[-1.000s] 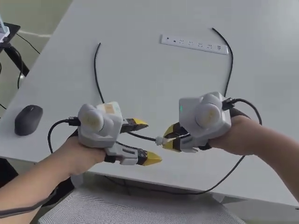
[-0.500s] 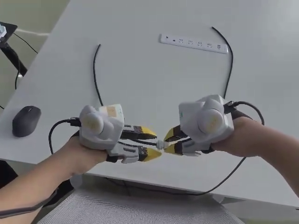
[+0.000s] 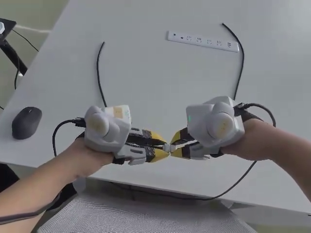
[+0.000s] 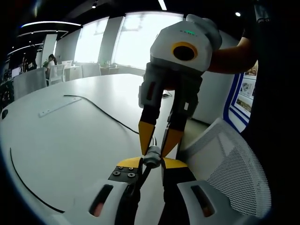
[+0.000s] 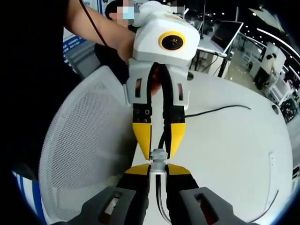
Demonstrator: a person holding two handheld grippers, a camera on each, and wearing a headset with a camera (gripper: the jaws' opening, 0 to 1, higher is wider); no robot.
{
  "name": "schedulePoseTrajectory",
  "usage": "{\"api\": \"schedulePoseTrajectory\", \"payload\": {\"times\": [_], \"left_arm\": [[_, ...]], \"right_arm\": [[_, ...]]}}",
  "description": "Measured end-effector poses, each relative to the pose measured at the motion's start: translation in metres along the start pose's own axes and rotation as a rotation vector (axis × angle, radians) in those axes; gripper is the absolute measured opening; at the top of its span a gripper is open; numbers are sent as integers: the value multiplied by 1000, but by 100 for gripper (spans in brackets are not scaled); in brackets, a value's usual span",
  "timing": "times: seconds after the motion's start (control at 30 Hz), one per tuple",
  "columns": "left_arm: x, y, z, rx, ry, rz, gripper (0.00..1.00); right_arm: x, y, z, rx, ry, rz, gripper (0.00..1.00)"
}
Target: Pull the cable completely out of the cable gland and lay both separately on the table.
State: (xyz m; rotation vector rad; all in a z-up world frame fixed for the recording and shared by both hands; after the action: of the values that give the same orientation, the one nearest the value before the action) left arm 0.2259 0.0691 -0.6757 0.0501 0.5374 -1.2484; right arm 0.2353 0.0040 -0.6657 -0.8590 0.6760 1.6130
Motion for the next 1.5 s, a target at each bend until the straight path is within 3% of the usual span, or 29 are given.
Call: {"api": "schedulePoseTrajectory", "payload": {"times": [0.2, 0.33, 0.47, 0.57, 0.63, 0.8, 0.93, 1.0, 1.07, 1.13, 1.17, 1.3, 1.43, 1.5], "left_arm": [[0, 0, 0, 15, 10, -1, 16], [0, -1, 0, 33, 21, -9, 16], [-1, -1, 3, 44, 17, -10, 16], [-2, 0, 6, 52, 9, -8, 15], [-2, 1, 8, 63, 5, -11, 15], [-4, 2, 12, 84, 1, -14, 16], [-5, 2, 17, 97, -6, -17, 15], [-6, 3, 19, 108, -6, -20, 15], [-6, 2, 20, 111, -6, -28, 15], [-6, 2, 20, 117, -3, -28, 15], [-6, 1, 21, 117, -3, -29, 15], [-6, -1, 23, 115, -8, -35, 15], [-6, -2, 22, 115, 2, -39, 15], [-6, -4, 23, 117, 0, -46, 15]], "right_arm": [[0, 1, -1, -23, -9, -12, 7], [1, 1, -2, 3, -32, -20, 8], [-2, -1, -3, 63, -75, -25, 8], [-7, -5, -5, 172, -126, -30, 11], [-12, -5, -7, 246, -180, -1, 10], [-22, -13, -16, 561, -354, 118, 16], [-28, -15, -15, 674, -455, 201, 17], [-27, -18, -14, 703, -485, 216, 17], [-27, -24, -15, 718, -508, 204, 15], [-28, -20, -10, 743, -528, 269, 14], [-27, -17, -10, 743, -513, 299, 14], [-20, -14, -11, 734, -487, 328, 14], [-20, -8, -8, 775, -496, 426, 9], [-18, -9, -9, 801, -488, 434, 9]]}}
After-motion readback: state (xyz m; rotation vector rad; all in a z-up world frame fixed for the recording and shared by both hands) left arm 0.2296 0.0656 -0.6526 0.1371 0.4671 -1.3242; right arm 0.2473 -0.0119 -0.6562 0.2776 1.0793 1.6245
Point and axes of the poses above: the centre of the closed fingertips' face, and the gripper's own axes: x roughly forward along the fingers, y roughly to its left, z roughly out of its top, the point moved 5 cm from there along -x, roughly backward along the fingers, and after that the axes turned 2 degrees about -z, right-handed, at the moved point
